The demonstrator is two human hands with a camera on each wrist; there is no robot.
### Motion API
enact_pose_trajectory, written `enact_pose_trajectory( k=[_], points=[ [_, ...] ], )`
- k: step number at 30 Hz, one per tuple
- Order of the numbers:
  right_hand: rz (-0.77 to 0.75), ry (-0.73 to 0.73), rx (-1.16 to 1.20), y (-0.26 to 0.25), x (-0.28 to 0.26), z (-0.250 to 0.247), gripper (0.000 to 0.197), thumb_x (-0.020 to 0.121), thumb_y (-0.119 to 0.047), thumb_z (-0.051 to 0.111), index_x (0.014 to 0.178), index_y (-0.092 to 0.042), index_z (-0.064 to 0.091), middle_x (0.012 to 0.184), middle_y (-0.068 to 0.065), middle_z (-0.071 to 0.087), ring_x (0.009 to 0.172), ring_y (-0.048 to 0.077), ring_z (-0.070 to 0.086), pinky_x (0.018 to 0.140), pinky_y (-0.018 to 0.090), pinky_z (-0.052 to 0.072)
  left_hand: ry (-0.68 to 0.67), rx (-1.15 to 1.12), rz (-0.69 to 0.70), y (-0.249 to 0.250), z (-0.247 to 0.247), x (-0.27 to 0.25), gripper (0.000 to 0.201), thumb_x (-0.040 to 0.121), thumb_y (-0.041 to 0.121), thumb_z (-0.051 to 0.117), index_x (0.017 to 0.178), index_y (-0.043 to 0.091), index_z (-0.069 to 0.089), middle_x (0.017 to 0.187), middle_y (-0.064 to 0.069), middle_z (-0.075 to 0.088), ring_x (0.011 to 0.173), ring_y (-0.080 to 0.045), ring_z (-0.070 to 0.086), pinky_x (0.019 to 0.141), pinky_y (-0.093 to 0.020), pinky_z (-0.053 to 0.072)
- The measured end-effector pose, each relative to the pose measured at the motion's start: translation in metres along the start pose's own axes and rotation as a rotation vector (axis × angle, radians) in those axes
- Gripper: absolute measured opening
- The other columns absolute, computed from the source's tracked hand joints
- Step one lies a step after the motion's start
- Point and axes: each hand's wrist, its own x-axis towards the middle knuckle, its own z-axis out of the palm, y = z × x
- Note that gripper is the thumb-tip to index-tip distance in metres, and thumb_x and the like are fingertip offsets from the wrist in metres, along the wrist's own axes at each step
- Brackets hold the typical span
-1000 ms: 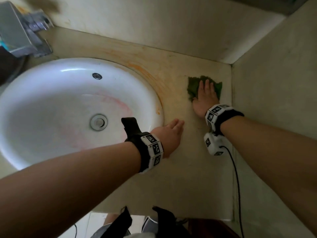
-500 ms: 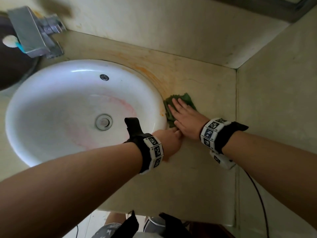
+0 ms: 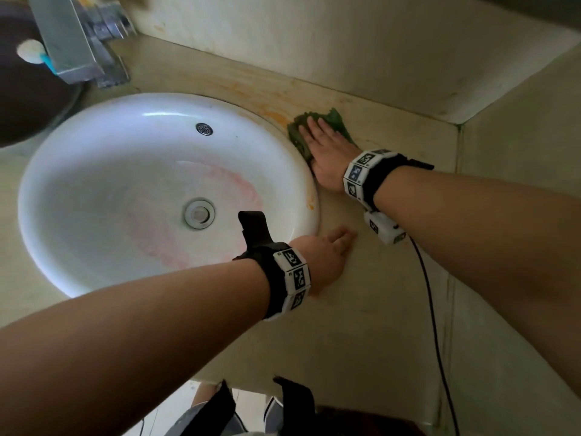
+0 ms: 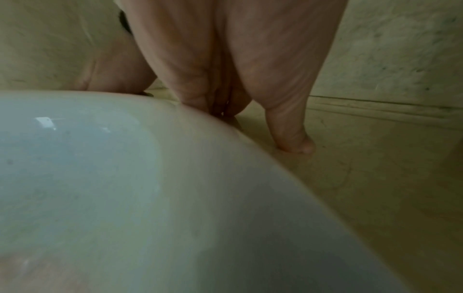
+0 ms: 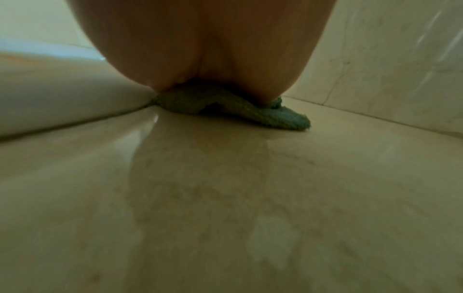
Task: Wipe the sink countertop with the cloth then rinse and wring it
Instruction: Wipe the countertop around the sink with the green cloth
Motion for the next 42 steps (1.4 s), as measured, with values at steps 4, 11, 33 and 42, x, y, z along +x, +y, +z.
enact_pose_trajectory(
  k=[4, 11, 33, 42],
  points=[
    [-0.035, -0.004, -0.015, 0.004, -0.018, 0.009, 0.070, 0.096, -0.020, 0.034, 0.154, -0.019, -0.006, 0.161, 0.004, -0.015, 0.148, 0.021, -0.012, 0.121, 0.040, 0.001, -0.011, -0.016, -0.019, 0.000, -0.001, 0.001, 0.104, 0.082, 0.019, 0.074, 0.151, 0.000, -0.001, 0.160, -0.008, -0.017, 0.148, -0.027, 0.003, 0.106, -0.048, 0.041],
    [0.007, -0.086, -0.034, 0.025, -0.101, 0.048, 0.069, 0.099, -0.019, 0.034, 0.153, -0.020, -0.009, 0.160, 0.002, -0.017, 0.148, 0.020, -0.014, 0.120, 0.038, 0.002, 0.001, -0.005, -0.029, 0.001, -0.005, -0.003, 0.109, 0.079, 0.025, 0.077, 0.152, 0.000, 0.000, 0.160, -0.010, -0.011, 0.147, -0.026, 0.011, 0.108, -0.046, 0.038],
    [0.377, 0.094, 0.532, -0.010, -0.094, 0.023, 0.048, 0.105, -0.028, 0.024, 0.153, -0.018, 0.021, 0.160, 0.007, 0.018, 0.144, 0.026, 0.026, 0.115, 0.033, 0.024, 0.077, 0.013, 0.024, -0.003, 0.016, -0.012, 0.097, 0.085, 0.031, 0.070, 0.151, -0.001, 0.006, 0.161, -0.013, 0.000, 0.148, -0.027, 0.011, 0.111, -0.045, 0.035],
    [0.383, 0.195, 0.862, -0.019, -0.152, 0.010, 0.031, 0.102, -0.023, 0.036, 0.104, -0.008, 0.064, 0.104, 0.015, 0.063, 0.098, 0.031, 0.058, 0.082, 0.034, 0.042, 0.570, -0.055, -0.078, -0.017, -0.029, -0.059, 0.051, 0.086, 0.018, 0.061, 0.134, 0.017, 0.044, 0.133, -0.006, 0.046, 0.117, -0.027, 0.050, 0.087, -0.038, 0.051]
  ],
)
